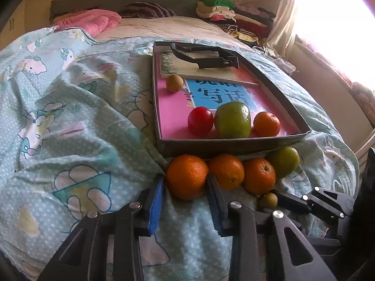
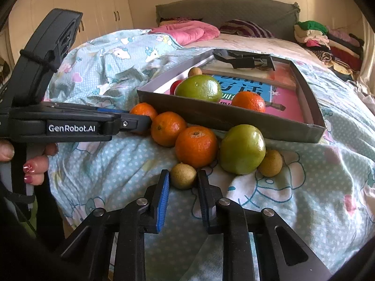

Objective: Organize fruits
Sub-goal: 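Grasp a mandarin with the left tool while the right tool grasps a brown kiwi, then carry the mandarin and kiwi toward the tray with both tools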

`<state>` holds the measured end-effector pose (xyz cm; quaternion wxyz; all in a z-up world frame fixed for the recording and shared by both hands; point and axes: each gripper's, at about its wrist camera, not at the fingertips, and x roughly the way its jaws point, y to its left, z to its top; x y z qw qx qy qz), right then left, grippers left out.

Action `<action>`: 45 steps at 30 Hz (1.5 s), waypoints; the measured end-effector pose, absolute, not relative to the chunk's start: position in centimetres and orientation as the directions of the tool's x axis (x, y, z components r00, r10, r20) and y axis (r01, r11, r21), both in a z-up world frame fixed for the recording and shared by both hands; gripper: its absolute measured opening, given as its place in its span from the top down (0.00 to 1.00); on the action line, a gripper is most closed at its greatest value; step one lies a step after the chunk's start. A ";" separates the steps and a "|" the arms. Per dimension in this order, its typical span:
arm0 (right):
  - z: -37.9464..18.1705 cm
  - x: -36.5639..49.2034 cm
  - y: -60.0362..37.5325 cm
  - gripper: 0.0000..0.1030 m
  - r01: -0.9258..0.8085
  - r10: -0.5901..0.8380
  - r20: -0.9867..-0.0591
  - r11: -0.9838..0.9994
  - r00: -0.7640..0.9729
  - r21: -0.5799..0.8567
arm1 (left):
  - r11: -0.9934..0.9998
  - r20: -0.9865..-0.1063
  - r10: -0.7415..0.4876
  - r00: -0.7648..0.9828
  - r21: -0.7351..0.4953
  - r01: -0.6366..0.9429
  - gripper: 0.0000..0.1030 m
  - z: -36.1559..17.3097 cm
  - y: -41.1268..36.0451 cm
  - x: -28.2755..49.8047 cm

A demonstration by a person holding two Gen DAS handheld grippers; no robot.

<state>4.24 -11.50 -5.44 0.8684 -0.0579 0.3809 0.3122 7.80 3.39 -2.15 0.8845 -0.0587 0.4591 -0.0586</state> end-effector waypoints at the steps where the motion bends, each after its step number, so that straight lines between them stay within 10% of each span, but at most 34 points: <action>1: -5.3 4.2 -11.6 0.77 -0.588 0.504 -0.694 0.797 0.515 0.142 | 0.987 -0.805 -0.155 0.572 -0.151 0.055 0.67 -2.1 3.3 7.7; 45: -2.3 5.0 -15.8 0.77 -0.510 0.542 -0.573 0.828 0.615 0.236 | 0.969 -0.730 -0.212 0.649 -0.242 0.045 0.69 3.8 5.3 8.0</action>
